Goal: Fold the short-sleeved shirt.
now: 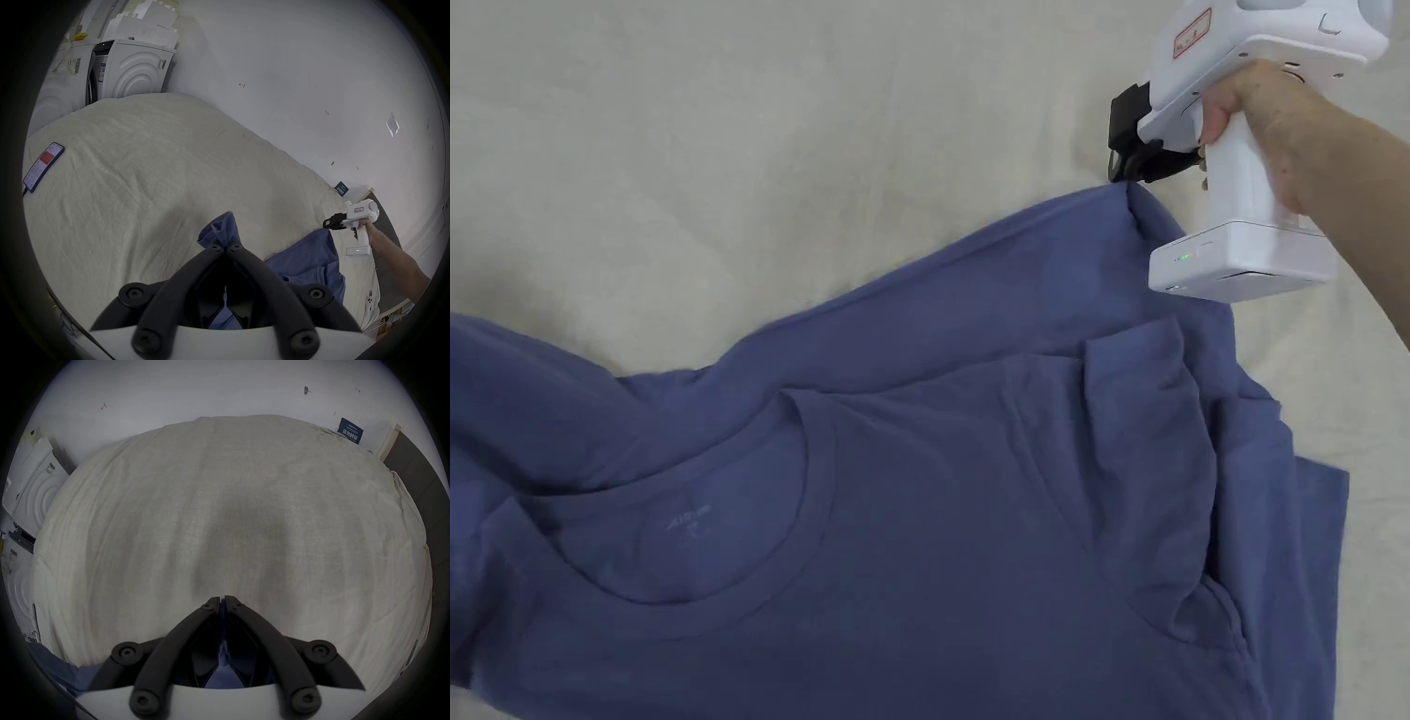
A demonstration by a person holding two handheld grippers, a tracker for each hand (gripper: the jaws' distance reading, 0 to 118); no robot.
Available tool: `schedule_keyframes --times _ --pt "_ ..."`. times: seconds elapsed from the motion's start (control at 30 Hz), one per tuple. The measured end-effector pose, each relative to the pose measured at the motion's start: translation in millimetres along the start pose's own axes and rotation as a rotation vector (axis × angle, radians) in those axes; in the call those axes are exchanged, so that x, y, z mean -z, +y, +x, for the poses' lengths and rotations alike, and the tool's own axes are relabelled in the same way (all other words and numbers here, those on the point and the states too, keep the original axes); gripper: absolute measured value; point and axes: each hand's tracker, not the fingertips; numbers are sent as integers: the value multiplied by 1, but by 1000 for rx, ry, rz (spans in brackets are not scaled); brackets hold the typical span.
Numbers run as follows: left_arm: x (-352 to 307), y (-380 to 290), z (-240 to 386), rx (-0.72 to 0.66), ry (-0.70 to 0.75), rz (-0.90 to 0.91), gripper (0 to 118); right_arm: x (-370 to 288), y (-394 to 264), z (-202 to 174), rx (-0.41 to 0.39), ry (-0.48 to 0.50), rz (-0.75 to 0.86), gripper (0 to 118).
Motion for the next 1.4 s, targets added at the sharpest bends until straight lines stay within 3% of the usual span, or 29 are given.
schedule_keyframes --times 0.27,0.4,0.77,0.9,1.2,1.4 --pt "-19 10 5 8 0 14 0 -107 -16 8 5 95 123 2" --pt "-32 14 9 23 -2 24 0 -182 -37 15 -34 84 192 2" --pt "-82 46 19 -43 -91 93 0 -343 -102 42 -50 64 353 2" --pt "-103 86 43 -29 -122 155 0 -389 -106 54 -36 46 427 2" --pt "-127 218 131 162 15 342 0 -475 -72 60 11 -54 610 2" --pt "-111 296 205 248 150 473 0 -495 -21 61 127 -129 729 2"
